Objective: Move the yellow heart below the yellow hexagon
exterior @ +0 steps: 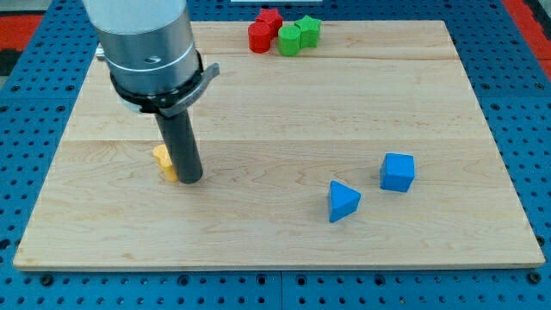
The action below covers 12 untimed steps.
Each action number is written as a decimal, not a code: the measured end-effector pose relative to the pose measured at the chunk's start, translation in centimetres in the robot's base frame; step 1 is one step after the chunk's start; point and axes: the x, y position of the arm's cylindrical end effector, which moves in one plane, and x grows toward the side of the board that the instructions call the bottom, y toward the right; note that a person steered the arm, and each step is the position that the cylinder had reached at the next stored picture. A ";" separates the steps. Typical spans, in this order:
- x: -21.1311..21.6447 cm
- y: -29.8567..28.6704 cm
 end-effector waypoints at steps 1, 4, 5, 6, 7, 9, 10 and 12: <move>-0.3 -3.1; -6.8 -6.4; -9.6 -6.6; -9.8 -8.3; -9.8 -10.6; -10.0 -15.5; -10.8 -14.9; -16.6 -5.2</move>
